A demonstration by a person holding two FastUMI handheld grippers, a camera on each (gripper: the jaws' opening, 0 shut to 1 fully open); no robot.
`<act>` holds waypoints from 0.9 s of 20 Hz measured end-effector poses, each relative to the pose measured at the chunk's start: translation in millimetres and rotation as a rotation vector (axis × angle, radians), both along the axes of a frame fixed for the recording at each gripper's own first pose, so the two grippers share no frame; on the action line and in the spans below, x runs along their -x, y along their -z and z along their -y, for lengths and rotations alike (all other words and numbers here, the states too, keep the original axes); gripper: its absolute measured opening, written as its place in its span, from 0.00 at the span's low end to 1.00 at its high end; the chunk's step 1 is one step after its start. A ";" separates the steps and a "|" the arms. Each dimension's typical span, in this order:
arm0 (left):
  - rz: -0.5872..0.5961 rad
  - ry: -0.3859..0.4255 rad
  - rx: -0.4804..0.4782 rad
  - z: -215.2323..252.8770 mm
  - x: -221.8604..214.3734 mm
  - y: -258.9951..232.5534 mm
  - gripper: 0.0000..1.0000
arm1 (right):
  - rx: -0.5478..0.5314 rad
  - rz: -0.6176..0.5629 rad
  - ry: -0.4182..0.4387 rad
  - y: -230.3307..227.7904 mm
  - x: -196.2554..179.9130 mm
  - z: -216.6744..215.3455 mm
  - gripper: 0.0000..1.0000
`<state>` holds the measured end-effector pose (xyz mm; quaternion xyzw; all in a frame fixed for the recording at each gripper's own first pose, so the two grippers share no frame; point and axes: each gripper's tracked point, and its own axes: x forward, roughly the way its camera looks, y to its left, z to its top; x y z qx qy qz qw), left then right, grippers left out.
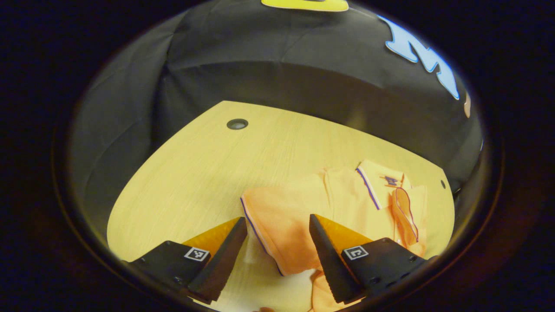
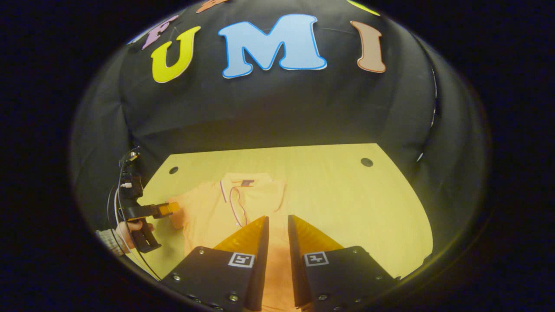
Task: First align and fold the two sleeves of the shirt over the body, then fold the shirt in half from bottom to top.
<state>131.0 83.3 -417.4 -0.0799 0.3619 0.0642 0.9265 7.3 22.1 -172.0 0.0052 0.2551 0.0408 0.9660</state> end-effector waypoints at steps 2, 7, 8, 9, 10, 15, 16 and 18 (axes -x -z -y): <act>-0.027 -0.010 -0.003 1.2 2.2 13.2 0.99 | -0.008 -0.006 0.032 1.5 5.8 9.5 0.27; -0.057 -0.012 -0.122 2.4 5.9 27.3 0.95 | -0.021 -0.030 0.088 12.0 15.6 25.5 0.27; -0.041 -0.008 -0.118 6.7 3.2 26.0 0.95 | -0.020 -0.033 0.091 13.6 16.4 26.1 0.27; -0.048 -0.021 -0.120 7.9 2.3 26.3 0.87 | -0.021 -0.034 0.091 13.8 18.0 26.0 0.27; -0.040 -0.035 -0.118 7.4 0.4 24.4 0.73 | -0.021 -0.037 0.091 15.0 18.4 25.7 0.27; -0.034 -0.061 -0.089 9.8 -3.2 25.2 0.10 | -0.018 -0.042 0.085 18.9 20.3 23.7 0.27; -0.043 -0.058 -0.089 9.8 -3.4 25.4 0.10 | -0.018 -0.042 0.084 19.8 20.6 23.6 0.28; -0.044 -0.054 -0.082 9.7 -5.1 24.2 0.10 | -0.020 -0.042 0.083 20.9 20.9 23.2 0.27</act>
